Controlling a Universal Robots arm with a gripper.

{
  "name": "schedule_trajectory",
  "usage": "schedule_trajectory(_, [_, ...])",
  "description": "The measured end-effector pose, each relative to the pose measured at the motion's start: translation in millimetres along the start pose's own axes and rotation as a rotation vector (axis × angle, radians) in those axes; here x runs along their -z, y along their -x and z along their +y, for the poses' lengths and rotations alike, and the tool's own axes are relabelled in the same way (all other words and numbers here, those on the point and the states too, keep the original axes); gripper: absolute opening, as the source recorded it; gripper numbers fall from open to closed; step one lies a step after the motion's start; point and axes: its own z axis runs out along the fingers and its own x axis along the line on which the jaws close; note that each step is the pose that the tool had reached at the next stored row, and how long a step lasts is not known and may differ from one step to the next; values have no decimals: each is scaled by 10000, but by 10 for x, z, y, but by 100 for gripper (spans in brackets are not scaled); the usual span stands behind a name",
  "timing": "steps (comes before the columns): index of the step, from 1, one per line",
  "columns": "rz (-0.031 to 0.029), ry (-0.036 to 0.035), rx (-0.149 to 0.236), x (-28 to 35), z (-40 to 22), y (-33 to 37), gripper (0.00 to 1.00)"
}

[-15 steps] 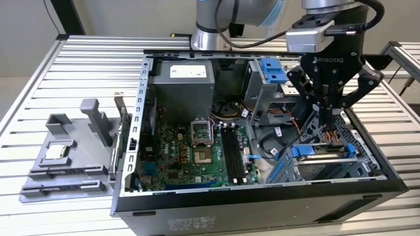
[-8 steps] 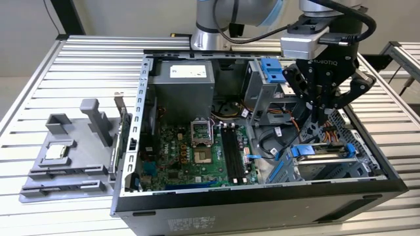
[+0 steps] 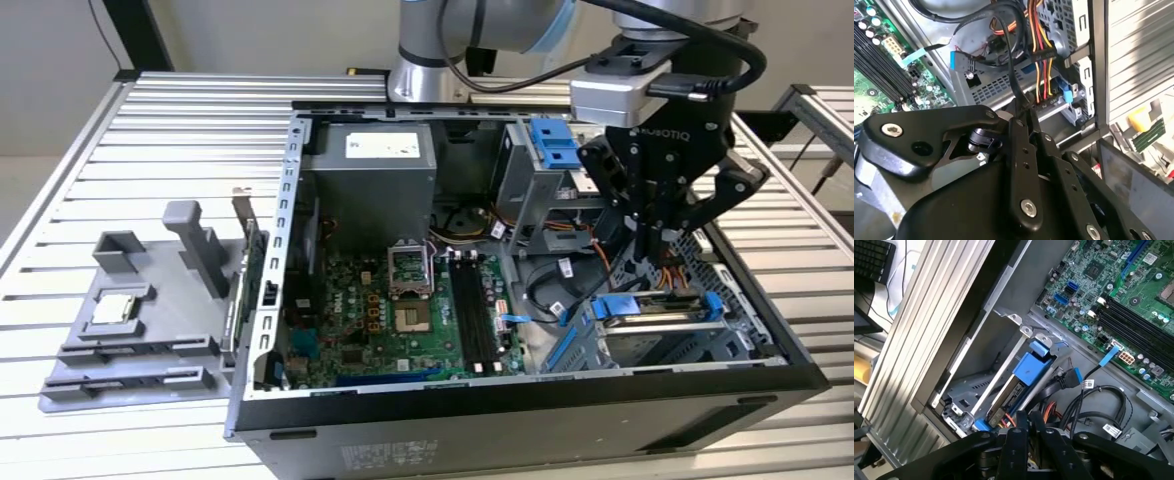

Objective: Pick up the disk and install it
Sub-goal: 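Insert the second disk wire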

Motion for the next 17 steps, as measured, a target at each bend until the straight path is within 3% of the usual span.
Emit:
schedule_trajectory(4, [-4, 5, -14, -1, 3, -4, 0])
schedule_trajectory(5, [-86, -48, -36, -1, 3, -5, 0])
schedule_trajectory(9, [-661, -416, -200, -4, 8, -11, 0])
schedule_trajectory(10, [-719, -451, -227, -7, 13, -18, 0])
schedule_trajectory(17, [-708, -311, -599, -40, 61, -78, 0])
